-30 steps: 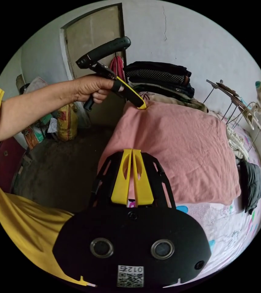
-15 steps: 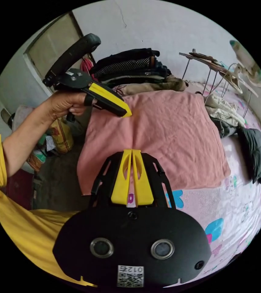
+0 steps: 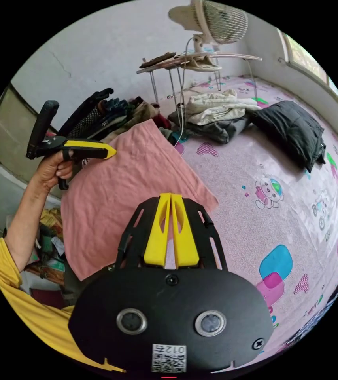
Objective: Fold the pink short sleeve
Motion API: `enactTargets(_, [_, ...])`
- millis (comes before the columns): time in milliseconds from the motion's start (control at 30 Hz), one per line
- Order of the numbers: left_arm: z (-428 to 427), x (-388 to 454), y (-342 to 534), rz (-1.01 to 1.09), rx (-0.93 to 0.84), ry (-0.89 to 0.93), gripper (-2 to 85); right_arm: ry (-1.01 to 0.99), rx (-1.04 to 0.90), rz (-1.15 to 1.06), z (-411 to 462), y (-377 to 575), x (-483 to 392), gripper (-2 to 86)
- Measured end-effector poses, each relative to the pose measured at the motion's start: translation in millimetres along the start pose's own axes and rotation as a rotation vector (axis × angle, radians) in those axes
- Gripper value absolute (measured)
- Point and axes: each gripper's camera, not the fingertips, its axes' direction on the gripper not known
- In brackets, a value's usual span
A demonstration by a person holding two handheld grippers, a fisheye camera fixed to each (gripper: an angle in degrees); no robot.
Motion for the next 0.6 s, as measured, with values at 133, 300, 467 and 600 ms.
enactTargets(133, [-16,13,-18,0.073,0.037,-0.028,-0.1,-0.008,0.135,0.136,-37,7,49,0.0])
enactTargets(300, [-29,24,-36,0.135,0.044,-0.024,-0.1,-0.153,0.086,0.417,-45,9,132,0.4])
enactTargets(467, [-27,24,-43,0.130,0.025,0.006,-0.1,-0.305,0.077,0.496,-47,6,168,1.9])
enactTargets(600, [-26,22,-43,0.126,0.007,0.011,-0.1,-0.344,0.042,0.513,-44,-1,180,2.1])
